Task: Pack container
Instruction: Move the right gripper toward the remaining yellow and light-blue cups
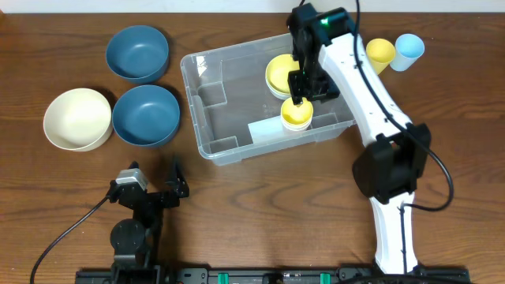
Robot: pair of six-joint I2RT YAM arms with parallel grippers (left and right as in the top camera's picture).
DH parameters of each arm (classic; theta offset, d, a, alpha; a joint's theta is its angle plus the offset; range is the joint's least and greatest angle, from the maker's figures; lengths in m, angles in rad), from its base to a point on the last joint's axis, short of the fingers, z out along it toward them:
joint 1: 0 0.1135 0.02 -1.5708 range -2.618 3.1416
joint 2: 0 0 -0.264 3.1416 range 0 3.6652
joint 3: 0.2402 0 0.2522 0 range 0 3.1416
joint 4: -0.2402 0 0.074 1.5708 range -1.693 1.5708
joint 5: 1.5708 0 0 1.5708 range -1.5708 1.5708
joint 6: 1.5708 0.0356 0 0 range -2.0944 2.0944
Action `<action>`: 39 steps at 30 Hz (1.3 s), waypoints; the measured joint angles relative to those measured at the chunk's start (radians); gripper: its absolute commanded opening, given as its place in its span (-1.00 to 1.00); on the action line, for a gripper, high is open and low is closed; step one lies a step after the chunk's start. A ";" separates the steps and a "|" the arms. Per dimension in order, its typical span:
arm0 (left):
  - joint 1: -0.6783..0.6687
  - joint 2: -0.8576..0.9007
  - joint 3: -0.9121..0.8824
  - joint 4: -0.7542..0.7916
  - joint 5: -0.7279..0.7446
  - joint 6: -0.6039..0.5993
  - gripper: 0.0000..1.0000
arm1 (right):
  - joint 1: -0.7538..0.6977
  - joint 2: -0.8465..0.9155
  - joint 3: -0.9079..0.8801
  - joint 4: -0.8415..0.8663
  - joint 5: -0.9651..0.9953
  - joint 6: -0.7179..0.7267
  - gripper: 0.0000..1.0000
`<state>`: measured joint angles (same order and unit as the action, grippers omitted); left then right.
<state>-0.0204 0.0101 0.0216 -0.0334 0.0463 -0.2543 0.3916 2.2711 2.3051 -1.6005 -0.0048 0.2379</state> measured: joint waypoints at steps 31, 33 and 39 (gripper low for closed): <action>0.000 0.000 0.000 0.000 0.000 0.000 0.96 | -0.117 -0.101 -0.204 -0.055 0.085 -0.009 -0.97; 0.000 0.000 0.000 0.000 0.000 0.000 0.96 | -0.117 -0.101 -0.218 -0.055 0.092 -0.009 -0.97; 0.000 0.000 0.000 0.000 0.000 0.000 0.96 | -0.117 -0.101 -0.243 -0.060 0.103 -0.009 -0.97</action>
<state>-0.0204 0.0101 0.0216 -0.0334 0.0460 -0.2543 0.2741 2.1696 2.0624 -1.6604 0.0986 0.2291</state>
